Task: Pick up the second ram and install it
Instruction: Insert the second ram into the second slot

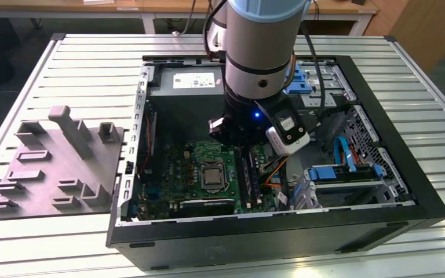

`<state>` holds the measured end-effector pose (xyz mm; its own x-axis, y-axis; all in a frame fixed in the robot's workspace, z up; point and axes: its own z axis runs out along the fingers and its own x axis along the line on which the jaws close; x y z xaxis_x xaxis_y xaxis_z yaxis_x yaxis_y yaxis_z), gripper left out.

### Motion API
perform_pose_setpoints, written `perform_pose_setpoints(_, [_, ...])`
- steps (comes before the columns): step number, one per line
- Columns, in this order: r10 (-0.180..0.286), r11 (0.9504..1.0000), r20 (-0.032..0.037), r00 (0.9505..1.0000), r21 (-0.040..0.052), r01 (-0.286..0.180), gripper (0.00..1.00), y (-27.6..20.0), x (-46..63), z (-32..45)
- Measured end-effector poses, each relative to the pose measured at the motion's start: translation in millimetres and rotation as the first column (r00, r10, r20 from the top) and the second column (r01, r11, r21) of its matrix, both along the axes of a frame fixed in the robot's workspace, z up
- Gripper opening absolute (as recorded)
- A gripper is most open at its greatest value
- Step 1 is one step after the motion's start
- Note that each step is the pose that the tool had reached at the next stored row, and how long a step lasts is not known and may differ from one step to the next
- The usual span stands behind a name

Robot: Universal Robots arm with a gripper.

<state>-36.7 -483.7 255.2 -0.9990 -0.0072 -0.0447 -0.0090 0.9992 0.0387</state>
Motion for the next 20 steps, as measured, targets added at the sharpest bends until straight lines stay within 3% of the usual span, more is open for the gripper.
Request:
perform_pose_setpoints(9, [0.000, 1.0000, 0.0003, 1.0000, 0.0004, 0.000, 0.11, 0.0, 0.0, -10.7])
perform_pose_setpoints(20, [0.000, 1.0000, 0.0004, 1.0000, 0.0005, 0.000, 0.11, 0.1, 0.0, -17.8])
